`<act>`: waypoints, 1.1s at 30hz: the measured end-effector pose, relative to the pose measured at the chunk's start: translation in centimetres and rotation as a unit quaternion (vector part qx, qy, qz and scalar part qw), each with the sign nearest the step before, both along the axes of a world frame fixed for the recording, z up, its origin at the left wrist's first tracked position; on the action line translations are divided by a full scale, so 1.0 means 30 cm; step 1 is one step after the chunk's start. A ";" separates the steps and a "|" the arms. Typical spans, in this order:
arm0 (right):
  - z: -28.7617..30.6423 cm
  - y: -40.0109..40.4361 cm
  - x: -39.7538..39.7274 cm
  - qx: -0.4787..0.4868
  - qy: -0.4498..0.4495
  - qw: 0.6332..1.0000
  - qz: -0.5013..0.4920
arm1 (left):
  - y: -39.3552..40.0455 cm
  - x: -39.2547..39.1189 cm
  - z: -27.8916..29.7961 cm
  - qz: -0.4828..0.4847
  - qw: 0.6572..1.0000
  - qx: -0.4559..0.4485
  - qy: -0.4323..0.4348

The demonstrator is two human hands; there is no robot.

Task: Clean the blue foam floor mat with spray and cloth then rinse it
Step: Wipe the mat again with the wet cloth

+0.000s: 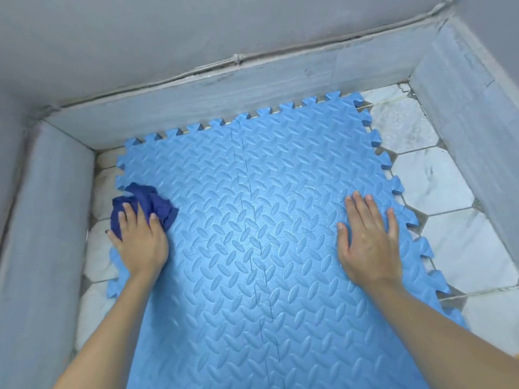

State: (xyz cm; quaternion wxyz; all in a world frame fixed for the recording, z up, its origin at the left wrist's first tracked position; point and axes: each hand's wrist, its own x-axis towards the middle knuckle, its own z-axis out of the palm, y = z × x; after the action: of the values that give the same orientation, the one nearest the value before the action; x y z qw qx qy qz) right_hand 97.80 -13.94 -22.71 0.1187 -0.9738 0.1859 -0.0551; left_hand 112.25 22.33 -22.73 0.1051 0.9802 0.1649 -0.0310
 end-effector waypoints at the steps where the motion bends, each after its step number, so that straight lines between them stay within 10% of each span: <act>1: 0.000 -0.001 0.000 0.002 0.003 1.000 0.001 | -0.043 -0.050 -0.001 -0.023 1.000 0.007 0.001; 8: -0.002 0.001 0.000 0.009 -0.004 1.000 0.006 | -0.275 -0.504 0.025 -0.381 0.924 -0.026 0.019; 15: -0.001 -0.010 0.000 0.013 -0.007 1.000 0.018 | 0.198 -0.943 0.042 -0.287 0.954 0.018 0.079; 23: -0.017 -0.015 -0.012 0.002 -0.018 0.999 0.048 | 0.080 -0.514 0.012 -0.140 0.989 0.004 0.045; 29: 0.007 0.031 -0.061 -0.033 0.017 0.996 0.075 | 0.003 -0.931 0.032 -0.394 0.917 -0.003 0.062; 33: 0.005 0.204 -0.293 -0.010 0.044 0.992 0.116 | 0.126 -0.918 0.017 -0.357 0.933 0.010 0.052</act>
State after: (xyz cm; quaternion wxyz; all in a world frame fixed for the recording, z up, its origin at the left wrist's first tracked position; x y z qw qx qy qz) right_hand 89.03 -7.81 -22.56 0.1064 -0.9914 0.0760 0.0005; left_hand 84.70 26.10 -22.22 0.0683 0.9725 -0.1903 -0.1159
